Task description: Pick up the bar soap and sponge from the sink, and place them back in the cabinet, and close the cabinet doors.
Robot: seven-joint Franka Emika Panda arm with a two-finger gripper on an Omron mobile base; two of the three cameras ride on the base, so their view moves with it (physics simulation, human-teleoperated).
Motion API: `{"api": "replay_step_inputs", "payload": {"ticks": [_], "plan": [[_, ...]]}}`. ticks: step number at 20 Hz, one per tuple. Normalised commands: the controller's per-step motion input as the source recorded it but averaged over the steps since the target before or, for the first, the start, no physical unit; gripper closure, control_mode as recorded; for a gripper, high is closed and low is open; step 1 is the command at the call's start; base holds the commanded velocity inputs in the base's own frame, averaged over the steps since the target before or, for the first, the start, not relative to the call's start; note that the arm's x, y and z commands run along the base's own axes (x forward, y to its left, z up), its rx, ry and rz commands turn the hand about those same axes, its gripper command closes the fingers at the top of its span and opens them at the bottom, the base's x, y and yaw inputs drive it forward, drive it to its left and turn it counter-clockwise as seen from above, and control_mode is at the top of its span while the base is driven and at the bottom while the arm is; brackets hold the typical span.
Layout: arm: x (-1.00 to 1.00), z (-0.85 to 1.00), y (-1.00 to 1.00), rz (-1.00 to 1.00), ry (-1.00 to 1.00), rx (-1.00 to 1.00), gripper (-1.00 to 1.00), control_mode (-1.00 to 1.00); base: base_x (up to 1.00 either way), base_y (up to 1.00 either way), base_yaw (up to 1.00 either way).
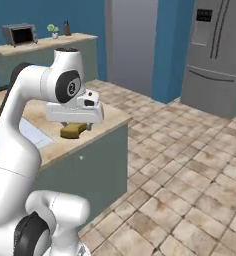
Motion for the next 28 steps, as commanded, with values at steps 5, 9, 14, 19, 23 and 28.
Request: {"api": "replay_step_inputs", "payload": {"ticks": [5,9,14,19,23,28], "plan": [[0.0,0.0,0.0,0.0,0.0,0.0,1.0,1.0,0.12,-0.14,-0.55],[0.0,0.0,0.0,0.0,0.0,0.0,1.0,1.0,0.2,-0.06,-0.49],[0.0,0.0,0.0,0.0,0.0,0.0,1.0,1.0,0.37,0.0,-0.46],[0.0,0.0,0.0,0.0,0.0,0.0,1.0,1.0,0.64,0.0,-0.36],[0.0,0.0,0.0,0.0,0.0,0.0,1.0,1.0,0.82,0.0,-0.19],[0.0,0.0,0.0,0.0,0.0,0.0,1.0,1.0,0.84,0.0,-0.09]]}}
